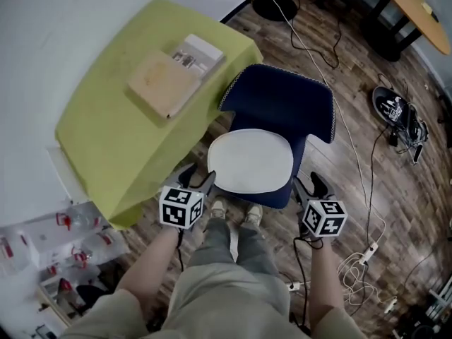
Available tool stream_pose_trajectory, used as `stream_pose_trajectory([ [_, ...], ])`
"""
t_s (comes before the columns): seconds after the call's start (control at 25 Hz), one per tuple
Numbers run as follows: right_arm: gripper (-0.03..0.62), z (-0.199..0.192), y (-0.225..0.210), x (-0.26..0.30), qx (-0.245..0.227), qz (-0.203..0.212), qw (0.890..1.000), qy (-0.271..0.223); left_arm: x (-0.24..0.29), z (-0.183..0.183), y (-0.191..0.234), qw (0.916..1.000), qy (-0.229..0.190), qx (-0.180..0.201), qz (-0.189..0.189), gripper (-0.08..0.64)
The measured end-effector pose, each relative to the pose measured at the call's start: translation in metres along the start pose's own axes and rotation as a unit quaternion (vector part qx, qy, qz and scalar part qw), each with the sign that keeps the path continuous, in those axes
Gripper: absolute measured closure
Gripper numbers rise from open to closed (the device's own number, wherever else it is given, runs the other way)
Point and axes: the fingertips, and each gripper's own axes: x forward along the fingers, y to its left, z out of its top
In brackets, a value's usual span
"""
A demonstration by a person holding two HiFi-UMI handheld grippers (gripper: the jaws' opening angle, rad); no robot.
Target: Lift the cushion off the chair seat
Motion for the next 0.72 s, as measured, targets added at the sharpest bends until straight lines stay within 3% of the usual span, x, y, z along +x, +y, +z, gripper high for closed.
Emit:
stream_pose_trajectory([
  [0.12,0.331,-0.016,-0.011,0.021,0.006,-0.012,1.000,0.015,0.023,-0.018,0.013,0.9996,0.023,-0.015,-0.008,0.331],
  [0.32,0.328,-0.042,-0.025,0.053,0.014,-0.017,0.999,0.036,0.056,-0.037,0.029,0.9990,0.013,-0.040,-0.017,0.329],
  [0.6,0.318,-0.088,-0.045,0.110,0.028,-0.035,0.997,0.067,0.121,-0.091,0.059,0.9953,0.070,-0.063,-0.025,0.298],
  [0.72,0.301,-0.113,-0.060,0.139,0.040,-0.041,0.995,0.077,0.148,-0.116,0.074,0.9924,0.078,-0.092,-0.024,0.279],
])
